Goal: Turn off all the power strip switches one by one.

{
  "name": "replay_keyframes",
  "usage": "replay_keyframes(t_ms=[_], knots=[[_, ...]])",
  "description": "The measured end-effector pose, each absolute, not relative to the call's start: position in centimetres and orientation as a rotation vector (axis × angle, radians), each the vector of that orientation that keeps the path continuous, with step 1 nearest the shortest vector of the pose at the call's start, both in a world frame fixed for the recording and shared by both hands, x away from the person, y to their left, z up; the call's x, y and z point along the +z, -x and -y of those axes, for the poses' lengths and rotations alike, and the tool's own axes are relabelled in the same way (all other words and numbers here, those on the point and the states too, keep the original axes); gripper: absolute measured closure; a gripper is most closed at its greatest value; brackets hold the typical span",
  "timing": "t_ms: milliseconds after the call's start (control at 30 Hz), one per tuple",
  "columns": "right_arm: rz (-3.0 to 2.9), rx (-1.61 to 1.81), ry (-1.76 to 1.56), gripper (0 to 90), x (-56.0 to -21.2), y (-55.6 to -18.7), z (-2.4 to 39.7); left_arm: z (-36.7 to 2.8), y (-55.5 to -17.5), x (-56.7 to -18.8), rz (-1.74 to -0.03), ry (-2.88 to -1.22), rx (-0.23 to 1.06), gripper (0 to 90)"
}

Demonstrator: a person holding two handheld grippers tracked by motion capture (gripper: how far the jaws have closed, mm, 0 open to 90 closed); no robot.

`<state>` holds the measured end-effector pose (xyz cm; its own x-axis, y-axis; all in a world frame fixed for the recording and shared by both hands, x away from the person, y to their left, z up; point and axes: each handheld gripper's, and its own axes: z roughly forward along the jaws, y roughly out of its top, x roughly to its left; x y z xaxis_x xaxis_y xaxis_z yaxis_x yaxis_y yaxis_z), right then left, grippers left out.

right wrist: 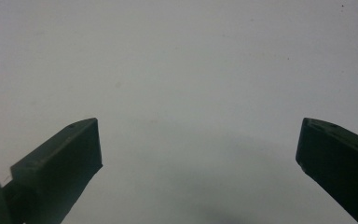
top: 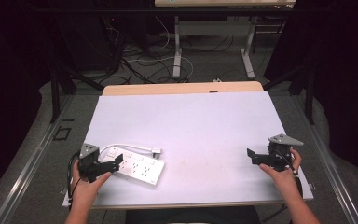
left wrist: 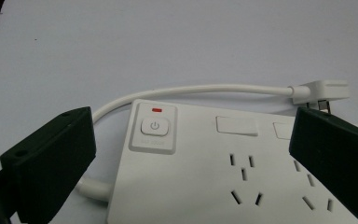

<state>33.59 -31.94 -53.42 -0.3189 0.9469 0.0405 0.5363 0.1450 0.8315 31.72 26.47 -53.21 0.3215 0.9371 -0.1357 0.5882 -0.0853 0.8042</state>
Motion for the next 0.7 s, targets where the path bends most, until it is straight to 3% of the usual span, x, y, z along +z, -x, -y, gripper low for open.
replay_keyframes(t_ms=[700], knots=[[-1.956, 1.097, -1.403, 0.0, -53.7, -33.3, 31.5, -26.1, -31.8, -52.2, -1.386, -1.778, 0.499, 2.2]])
